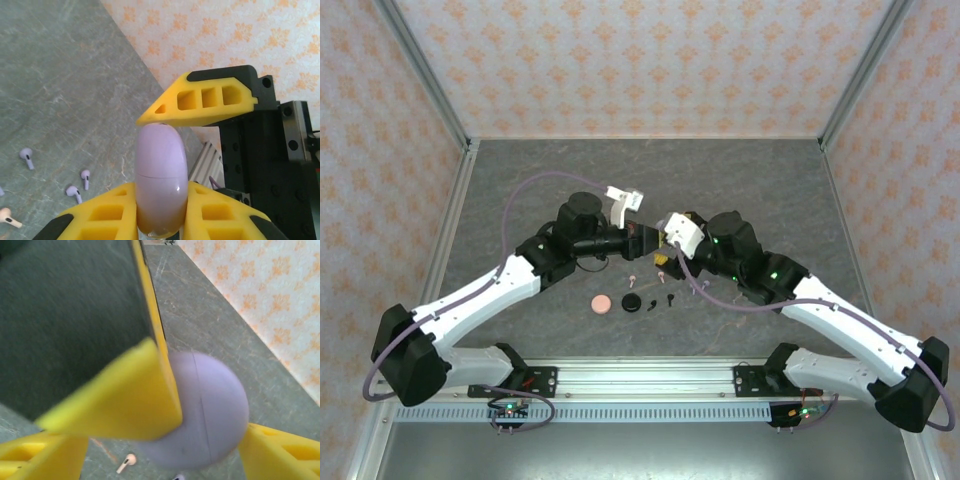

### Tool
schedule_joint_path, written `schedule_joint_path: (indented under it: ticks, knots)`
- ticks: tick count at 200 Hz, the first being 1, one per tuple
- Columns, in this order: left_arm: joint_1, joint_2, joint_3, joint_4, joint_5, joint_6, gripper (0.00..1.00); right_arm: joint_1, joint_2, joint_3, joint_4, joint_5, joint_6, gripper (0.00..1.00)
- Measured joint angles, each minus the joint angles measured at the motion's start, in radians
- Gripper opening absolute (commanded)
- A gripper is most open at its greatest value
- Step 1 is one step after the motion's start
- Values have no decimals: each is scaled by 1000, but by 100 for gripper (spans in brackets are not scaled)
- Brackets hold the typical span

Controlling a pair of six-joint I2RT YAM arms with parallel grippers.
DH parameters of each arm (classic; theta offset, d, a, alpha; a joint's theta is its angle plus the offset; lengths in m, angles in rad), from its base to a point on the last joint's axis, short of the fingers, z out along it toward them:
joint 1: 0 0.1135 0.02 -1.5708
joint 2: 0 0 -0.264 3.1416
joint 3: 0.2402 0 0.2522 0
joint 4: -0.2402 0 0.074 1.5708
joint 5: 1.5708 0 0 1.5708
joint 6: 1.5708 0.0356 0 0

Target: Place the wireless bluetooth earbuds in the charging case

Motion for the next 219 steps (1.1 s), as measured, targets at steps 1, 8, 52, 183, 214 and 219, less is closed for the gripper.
schedule_joint_path:
  ticks: [1,8,52,183,214,219]
  knots:
    - [0,-3,-3,2,-1,0,12,-1,-1,0,-1,0,4,89]
    - [0,-17,-19,15,-16,0,11,-6,-7,0,-10,-4,21,91]
    - [0,-118,-172,161,-104,38,0,-175,-166,-89,42,-185,197,99]
    - [-56,-278,-388,523,-192,134,0,-298,-45,-193,529,-662,822,93]
    - [-66,-278,-384,523,-179,157,0,-258,-35,-182,549,-665,822,90]
    - [-66,-278,-383,523,-178,158,0,-258,-33,-181,552,-665,822,89]
